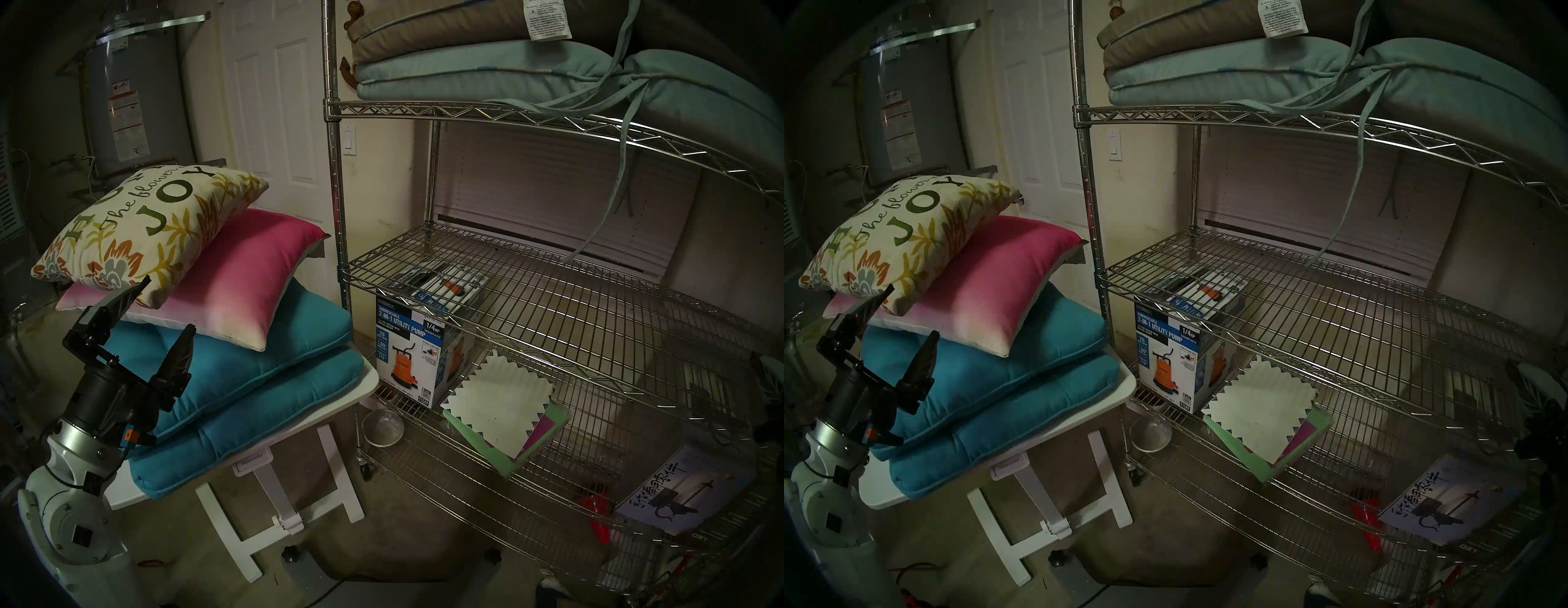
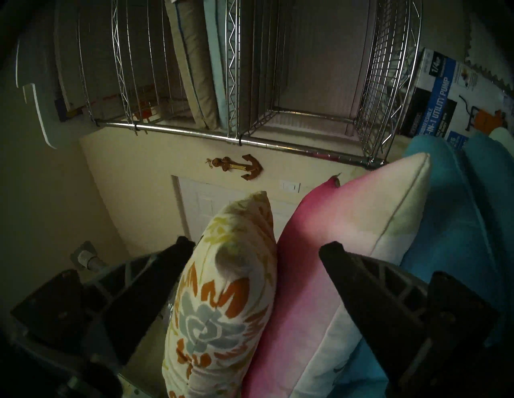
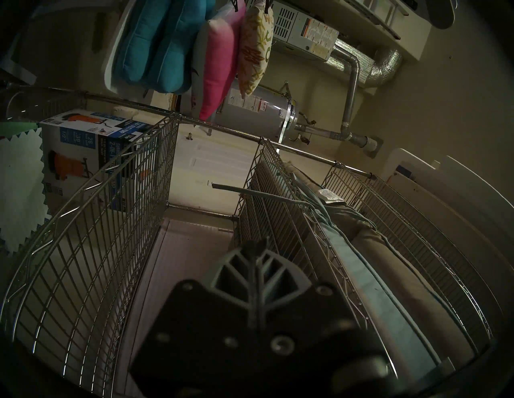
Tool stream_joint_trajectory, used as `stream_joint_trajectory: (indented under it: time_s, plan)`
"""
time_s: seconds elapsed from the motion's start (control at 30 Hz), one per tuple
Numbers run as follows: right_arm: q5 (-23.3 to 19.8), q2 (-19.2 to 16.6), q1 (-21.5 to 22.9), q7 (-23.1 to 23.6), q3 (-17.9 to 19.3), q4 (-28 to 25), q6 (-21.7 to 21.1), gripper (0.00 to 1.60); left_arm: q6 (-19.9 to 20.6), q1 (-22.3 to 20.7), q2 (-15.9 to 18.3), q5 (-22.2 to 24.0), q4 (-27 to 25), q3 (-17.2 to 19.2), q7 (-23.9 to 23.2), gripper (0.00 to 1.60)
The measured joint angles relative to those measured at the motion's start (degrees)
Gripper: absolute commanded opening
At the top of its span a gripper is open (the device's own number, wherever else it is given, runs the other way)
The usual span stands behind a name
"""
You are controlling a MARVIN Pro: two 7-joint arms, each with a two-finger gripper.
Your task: Take cushion off the shelf
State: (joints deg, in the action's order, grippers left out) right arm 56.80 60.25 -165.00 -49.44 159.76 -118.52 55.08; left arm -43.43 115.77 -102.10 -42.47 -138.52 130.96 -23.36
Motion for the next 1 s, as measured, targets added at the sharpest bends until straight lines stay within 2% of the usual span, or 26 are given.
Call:
stream_joint_trajectory:
  time_s: [0.33, 0.57, 0.73, 1.0]
  plan:
    - [-0.1, 0.0, 0.0, 0.0, 0.0, 0.0, 0.0, 0.00, -2.4, 0.3, 0.4, -1.6, 0.0, -5.1, 0.6, 1.60]
    - [-0.2, 0.0, 0.0, 0.0, 0.0, 0.0, 0.0, 0.00, -2.3, -0.9, 1.4, -3.8, 0.0, -7.4, 1.1, 1.60]
    - [-0.2, 0.0, 0.0, 0.0, 0.0, 0.0, 0.0, 0.00, -1.0, -2.9, 2.7, -5.8, 0.0, -9.3, 1.5, 1.60]
    - [-0.2, 0.0, 0.0, 0.0, 0.0, 0.0, 0.0, 0.00, 2.7, -7.2, 5.2, -10.0, 0.0, -14.3, 1.7, 1.60]
